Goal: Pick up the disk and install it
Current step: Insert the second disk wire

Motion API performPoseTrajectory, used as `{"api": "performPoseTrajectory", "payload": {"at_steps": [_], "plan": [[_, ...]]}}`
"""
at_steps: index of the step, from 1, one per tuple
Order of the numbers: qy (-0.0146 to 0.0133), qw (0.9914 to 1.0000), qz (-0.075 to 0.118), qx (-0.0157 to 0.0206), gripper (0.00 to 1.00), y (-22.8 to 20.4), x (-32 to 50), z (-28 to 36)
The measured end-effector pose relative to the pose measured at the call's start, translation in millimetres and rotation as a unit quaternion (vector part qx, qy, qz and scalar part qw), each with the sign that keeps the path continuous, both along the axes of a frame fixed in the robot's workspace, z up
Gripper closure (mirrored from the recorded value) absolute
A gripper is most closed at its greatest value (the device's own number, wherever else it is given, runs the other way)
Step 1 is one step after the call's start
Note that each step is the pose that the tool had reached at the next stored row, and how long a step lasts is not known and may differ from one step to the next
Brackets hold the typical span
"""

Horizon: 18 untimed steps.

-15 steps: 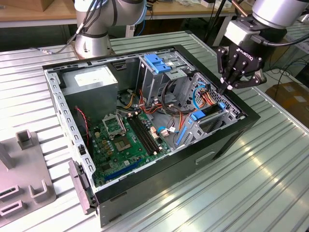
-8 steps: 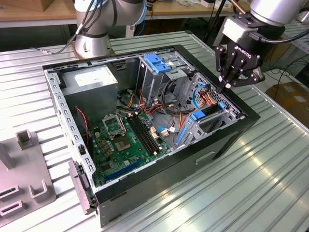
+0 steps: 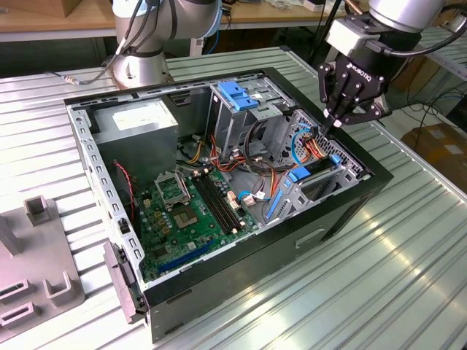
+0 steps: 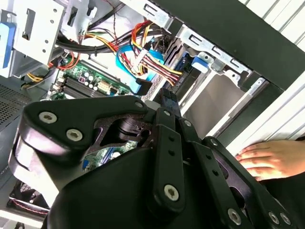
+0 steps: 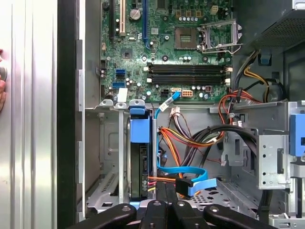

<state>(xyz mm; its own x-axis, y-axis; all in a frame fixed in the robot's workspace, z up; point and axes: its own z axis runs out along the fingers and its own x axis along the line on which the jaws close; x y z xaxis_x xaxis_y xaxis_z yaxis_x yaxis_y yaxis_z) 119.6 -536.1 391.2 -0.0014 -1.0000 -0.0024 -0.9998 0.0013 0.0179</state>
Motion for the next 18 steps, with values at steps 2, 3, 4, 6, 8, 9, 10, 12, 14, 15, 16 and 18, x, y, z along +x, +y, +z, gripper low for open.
{"api": "performPoseTrajectory", "payload": {"at_steps": [2,3,4,6,8,9,10,12,14,15,16,18], "plan": [[0.0015,1.00000,0.000,0.0000,0.90,0.3,-1.6,0.0],[0.0021,1.00000,0.000,0.0000,0.90,0.5,-2.4,0.0],[0.0030,1.00000,0.000,-0.0001,0.90,0.8,-3.4,0.0],[0.0042,0.99999,0.000,-0.0001,0.90,1.4,-5.7,0.0],[0.0043,0.99999,0.000,-0.0005,0.90,1.8,-6.8,0.0],[0.0042,0.99999,0.000,-0.0005,0.90,1.8,-6.8,0.0],[0.0042,0.99999,0.000,-0.0005,0.90,1.8,-6.9,0.0],[0.0042,0.99999,0.000,-0.0005,0.90,1.9,-6.9,0.0],[0.0042,0.99999,0.000,-0.0006,0.90,1.9,-6.9,0.0],[0.0042,0.99999,0.000,-0.0005,0.90,1.9,-6.9,0.0],[0.0042,0.99999,0.000,-0.0005,0.90,1.9,-6.9,0.0],[0.0043,0.99999,0.000,-0.0005,0.90,1.8,-7.0,0.0]]}}
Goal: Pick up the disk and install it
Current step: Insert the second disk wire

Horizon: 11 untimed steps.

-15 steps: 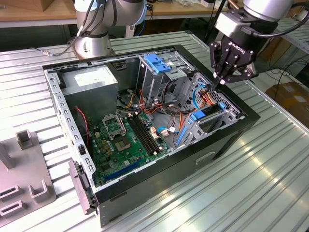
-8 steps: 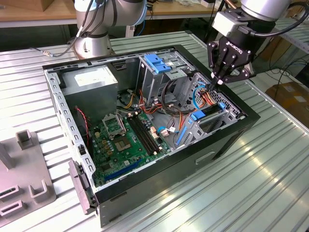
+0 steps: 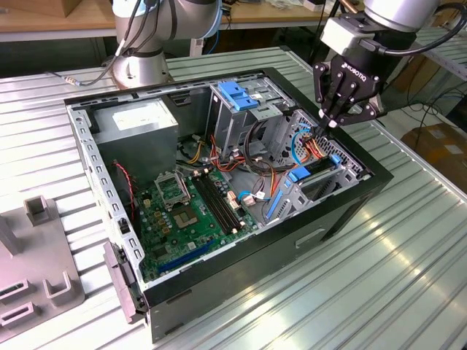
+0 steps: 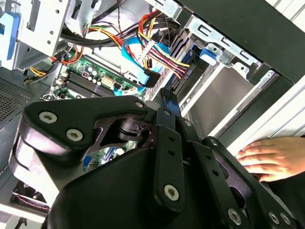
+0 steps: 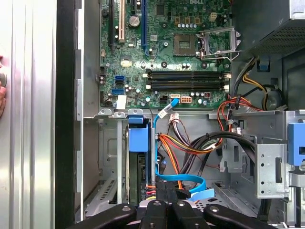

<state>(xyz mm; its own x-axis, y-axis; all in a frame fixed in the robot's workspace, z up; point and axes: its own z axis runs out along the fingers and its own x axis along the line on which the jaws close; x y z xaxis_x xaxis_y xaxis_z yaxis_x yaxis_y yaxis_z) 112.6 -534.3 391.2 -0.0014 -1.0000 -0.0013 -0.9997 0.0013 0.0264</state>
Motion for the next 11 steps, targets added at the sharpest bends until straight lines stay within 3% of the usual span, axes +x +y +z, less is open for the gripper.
{"api": "performPoseTrajectory", "payload": {"at_steps": [3,7,9,11], "plan": [[0.0021,1.00000,0.000,0.0000,0.90,0.1,-0.1,0.0],[0.0140,0.99990,0.000,-0.0001,0.90,0.1,-0.4,-0.1],[0.0152,0.99988,0.000,-0.0006,0.90,0.7,-0.5,-0.2],[0.0152,0.99986,0.000,-0.0069,0.90,7.6,-0.6,-0.1]]}}
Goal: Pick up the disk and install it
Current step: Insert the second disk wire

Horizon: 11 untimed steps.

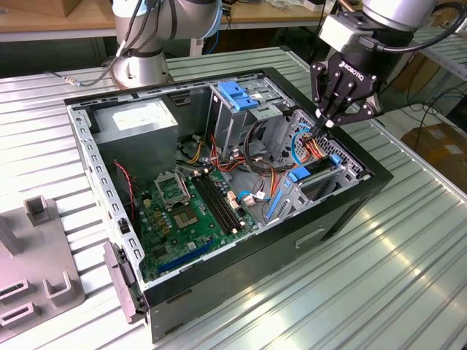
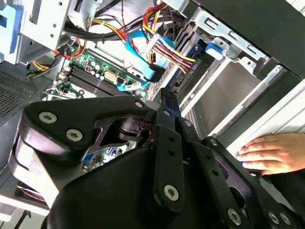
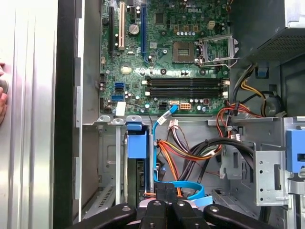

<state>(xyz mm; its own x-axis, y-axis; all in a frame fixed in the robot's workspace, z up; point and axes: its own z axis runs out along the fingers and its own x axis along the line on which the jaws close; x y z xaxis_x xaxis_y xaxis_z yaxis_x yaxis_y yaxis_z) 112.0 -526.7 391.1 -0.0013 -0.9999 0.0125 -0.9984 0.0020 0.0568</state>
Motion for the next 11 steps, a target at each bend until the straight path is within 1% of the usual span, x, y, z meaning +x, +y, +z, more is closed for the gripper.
{"api": "performPoseTrajectory", "payload": {"at_steps": [1,3,4,5,6,7,8,9,10,11], "plan": [[0.0000,1.00000,0.000,-0.0014,0.90,3.1,-0.1,0.0],[0.0000,0.99999,0.000,-0.0040,0.90,7.7,-0.1,-0.2],[0.0001,0.99995,0.000,-0.0097,0.90,9.3,0.0,-0.2],[0.0001,0.99982,0.000,-0.0188,0.90,10.6,0.1,-0.2],[0.0002,0.99941,0.000,-0.0343,0.90,13.4,0.6,-0.2],[0.0002,0.99916,0.000,-0.0410,0.90,16.1,0.9,-0.3],[0.0003,0.99912,0.000,-0.0421,0.90,17.8,1.2,-0.2],[0.0003,0.99910,0.000,-0.0424,0.90,19.4,1.6,-0.2],[0.0004,0.99908,0.000,-0.0428,0.90,22.1,1.7,-0.2],[0.0004,0.99907,0.000,-0.0432,0.90,23.7,1.8,-0.2]]}}
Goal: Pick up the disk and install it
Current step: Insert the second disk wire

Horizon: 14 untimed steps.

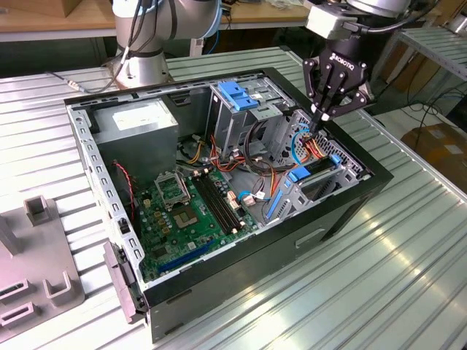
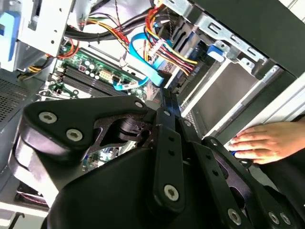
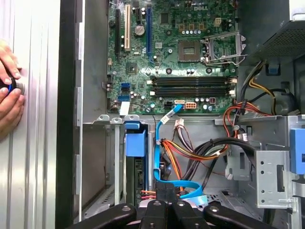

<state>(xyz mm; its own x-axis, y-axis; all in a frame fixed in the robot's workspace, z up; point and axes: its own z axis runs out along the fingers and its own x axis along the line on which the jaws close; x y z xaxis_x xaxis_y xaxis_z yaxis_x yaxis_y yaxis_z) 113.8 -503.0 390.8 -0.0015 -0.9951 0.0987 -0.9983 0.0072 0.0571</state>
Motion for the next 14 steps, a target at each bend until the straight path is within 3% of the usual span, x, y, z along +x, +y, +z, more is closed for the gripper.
{"api": "performPoseTrajectory", "payload": {"at_steps": [2,4,5,6,7,8,12,14], "plan": [[0.0000,1.00000,0.000,-0.0026,0.90,4.0,0.7,0.0],[0.0000,0.99997,0.000,-0.0082,0.83,6.0,1.5,-0.6],[0.0000,0.99993,0.000,-0.0122,0.77,6.1,1.5,-1.0],[0.0000,0.99978,0.000,-0.0210,0.77,6.5,1.6,-1.9],[0.0000,0.99969,0.000,-0.0249,0.70,7.9,1.7,-2.7],[0.0000,0.99963,0.000,-0.0273,0.70,9.4,1.9,-3.4],[0.0000,0.99910,0.000,-0.0423,0.70,18.6,2.4,-6.0],[0.0000,0.99874,0.000,-0.0502,0.70,21.2,2.5,-7.5]]}}
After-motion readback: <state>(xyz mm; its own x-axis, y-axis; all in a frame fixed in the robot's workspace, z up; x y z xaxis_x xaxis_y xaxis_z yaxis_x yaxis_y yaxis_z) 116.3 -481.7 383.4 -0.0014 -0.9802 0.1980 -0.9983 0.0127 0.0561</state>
